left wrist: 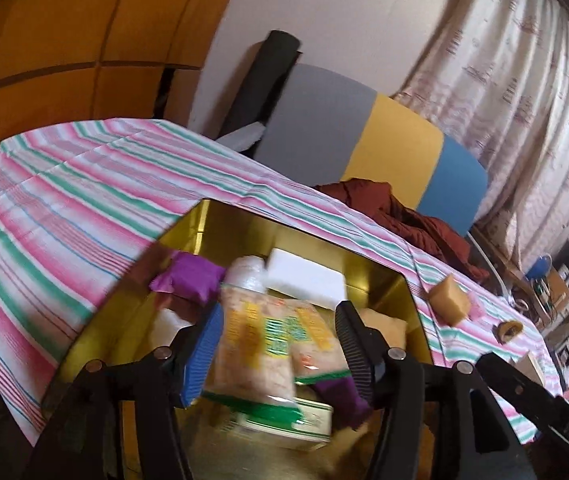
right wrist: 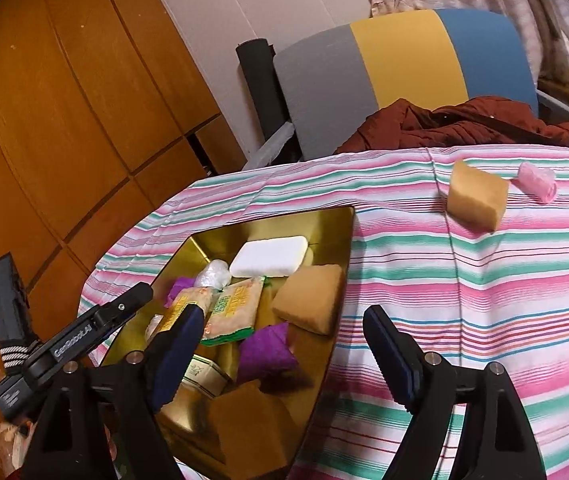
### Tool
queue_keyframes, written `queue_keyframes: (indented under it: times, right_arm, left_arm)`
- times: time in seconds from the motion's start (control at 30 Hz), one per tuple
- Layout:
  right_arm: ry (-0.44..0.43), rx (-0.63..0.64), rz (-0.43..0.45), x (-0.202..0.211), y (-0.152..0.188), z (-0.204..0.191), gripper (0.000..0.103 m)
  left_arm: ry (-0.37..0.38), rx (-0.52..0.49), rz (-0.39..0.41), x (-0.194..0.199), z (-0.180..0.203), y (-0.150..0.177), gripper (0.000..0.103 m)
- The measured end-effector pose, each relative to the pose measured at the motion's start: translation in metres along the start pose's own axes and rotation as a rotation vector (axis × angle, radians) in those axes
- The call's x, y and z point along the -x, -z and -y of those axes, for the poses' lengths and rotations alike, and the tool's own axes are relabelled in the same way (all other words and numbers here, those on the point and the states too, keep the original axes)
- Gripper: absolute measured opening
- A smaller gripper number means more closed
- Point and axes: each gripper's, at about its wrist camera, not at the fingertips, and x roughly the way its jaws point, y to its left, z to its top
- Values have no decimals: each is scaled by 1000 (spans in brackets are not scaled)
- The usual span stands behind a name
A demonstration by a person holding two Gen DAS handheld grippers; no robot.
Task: Organize objects
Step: 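Carry both cracker packets over the gold tray and open both tools, then move both tools back toward the remaining items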
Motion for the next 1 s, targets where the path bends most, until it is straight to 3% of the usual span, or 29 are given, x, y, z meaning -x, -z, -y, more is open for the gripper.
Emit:
queue_keyframes:
  times: [0.4,1.0]
  right_arm:
    - [82,-69,24,17,-3,43,84]
    - [218,-107,2,36,7,114,87]
  left_arm:
    - [104,-156,-47,8,57,21,59]
    - [298,-384,-207,7,167,65,59]
